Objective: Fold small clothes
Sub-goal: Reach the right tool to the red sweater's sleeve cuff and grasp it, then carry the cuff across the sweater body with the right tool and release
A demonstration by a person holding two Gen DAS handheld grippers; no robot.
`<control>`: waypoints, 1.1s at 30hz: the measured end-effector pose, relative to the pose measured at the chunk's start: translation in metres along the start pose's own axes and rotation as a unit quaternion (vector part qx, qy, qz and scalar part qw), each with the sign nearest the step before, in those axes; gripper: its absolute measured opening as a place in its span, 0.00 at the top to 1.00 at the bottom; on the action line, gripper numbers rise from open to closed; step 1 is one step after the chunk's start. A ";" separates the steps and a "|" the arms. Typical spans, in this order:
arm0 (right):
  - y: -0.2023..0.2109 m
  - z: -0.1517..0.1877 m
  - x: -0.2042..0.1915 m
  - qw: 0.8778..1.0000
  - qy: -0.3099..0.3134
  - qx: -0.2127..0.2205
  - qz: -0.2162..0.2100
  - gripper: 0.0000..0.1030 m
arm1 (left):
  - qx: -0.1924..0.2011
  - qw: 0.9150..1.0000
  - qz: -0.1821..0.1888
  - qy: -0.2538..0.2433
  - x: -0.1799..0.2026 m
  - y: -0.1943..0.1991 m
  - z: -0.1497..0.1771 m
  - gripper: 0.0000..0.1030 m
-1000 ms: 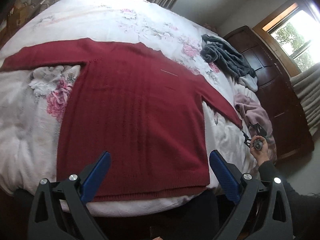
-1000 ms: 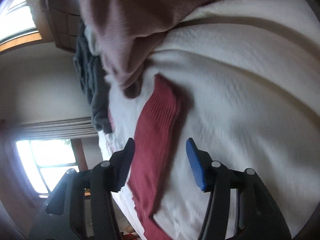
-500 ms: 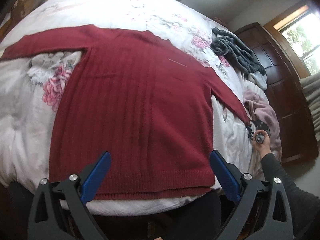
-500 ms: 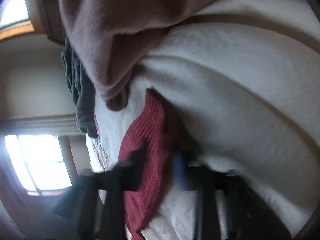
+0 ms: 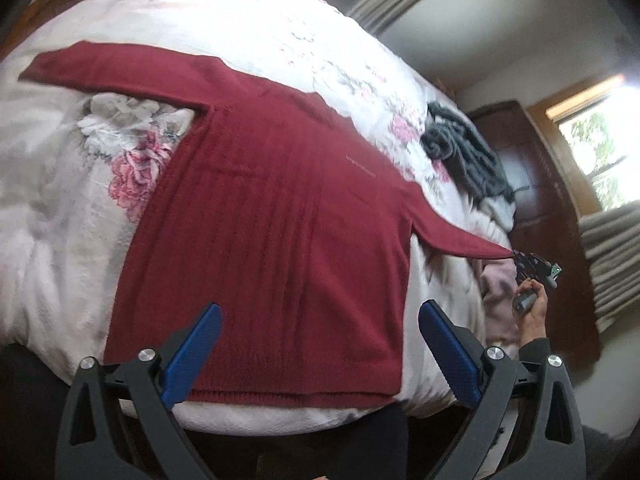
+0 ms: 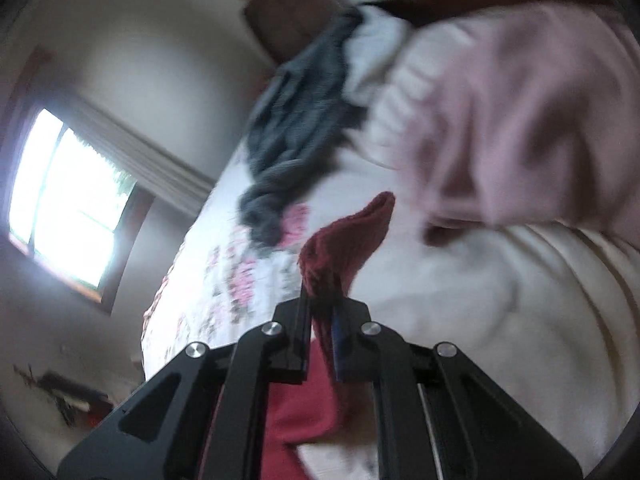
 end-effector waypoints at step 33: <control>-0.211 0.334 -0.206 0.893 0.401 -0.178 0.100 0.93 | -0.023 0.993 0.113 -0.027 0.058 -0.078 -0.116 0.04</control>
Point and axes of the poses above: each gripper's, at about its wrist camera, not at the fingertips, and y roughly against the way its jaws point, x to its right, z to its underside, the point moved 8 cm from there along -y, roughly the way its jaws point, and after that the axes turned 5 degrees about -x, right-handed, at the moved point
